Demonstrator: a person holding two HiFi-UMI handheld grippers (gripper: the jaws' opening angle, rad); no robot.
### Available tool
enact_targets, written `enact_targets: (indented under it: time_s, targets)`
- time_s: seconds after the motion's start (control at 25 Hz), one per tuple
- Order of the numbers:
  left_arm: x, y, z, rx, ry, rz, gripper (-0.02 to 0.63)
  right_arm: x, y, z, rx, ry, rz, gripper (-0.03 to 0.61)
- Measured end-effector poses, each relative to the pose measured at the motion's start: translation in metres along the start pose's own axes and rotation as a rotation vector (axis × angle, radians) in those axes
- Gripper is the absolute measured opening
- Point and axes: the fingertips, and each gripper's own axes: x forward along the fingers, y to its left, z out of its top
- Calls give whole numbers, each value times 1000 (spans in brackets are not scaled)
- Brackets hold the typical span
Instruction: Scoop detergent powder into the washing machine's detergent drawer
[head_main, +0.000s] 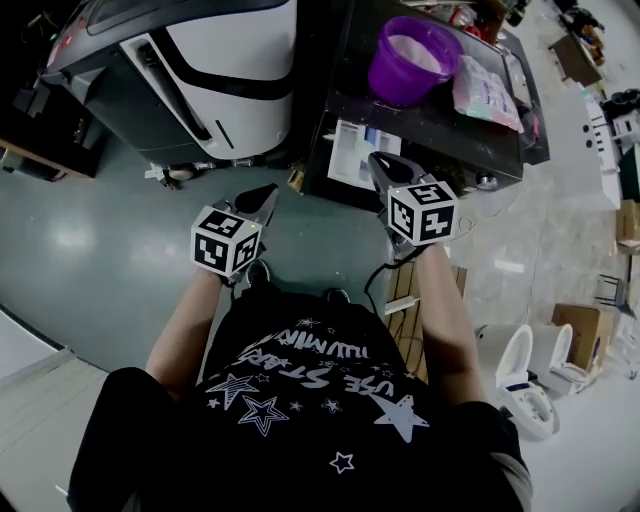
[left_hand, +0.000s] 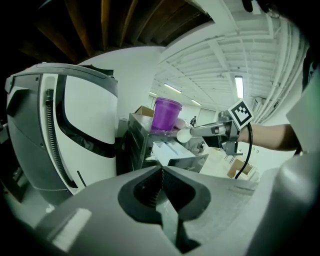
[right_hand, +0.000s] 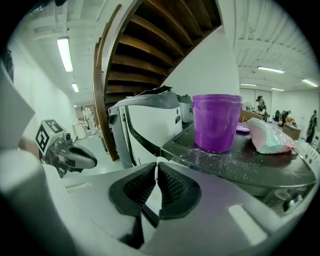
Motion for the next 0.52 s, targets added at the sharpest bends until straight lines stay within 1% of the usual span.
enact_targets:
  time_s: [0.12,0.24,0.36,0.52]
  targets:
    - [0,-22,-4,-28,-15,49,0,-15,-3,-2,3,-17,58,37]
    - [-2,-43,-5,-42,-35,108,0,-25,-6,-4,-26,-28,120,36]
    - [-3,-69,-8,-52,-57,150,0,-43,-12,-13,-43,-33,157,36]
    - [-7,-110,-22,-83,-82,203,0,-73,-16,-31,-69,-39,206,37]
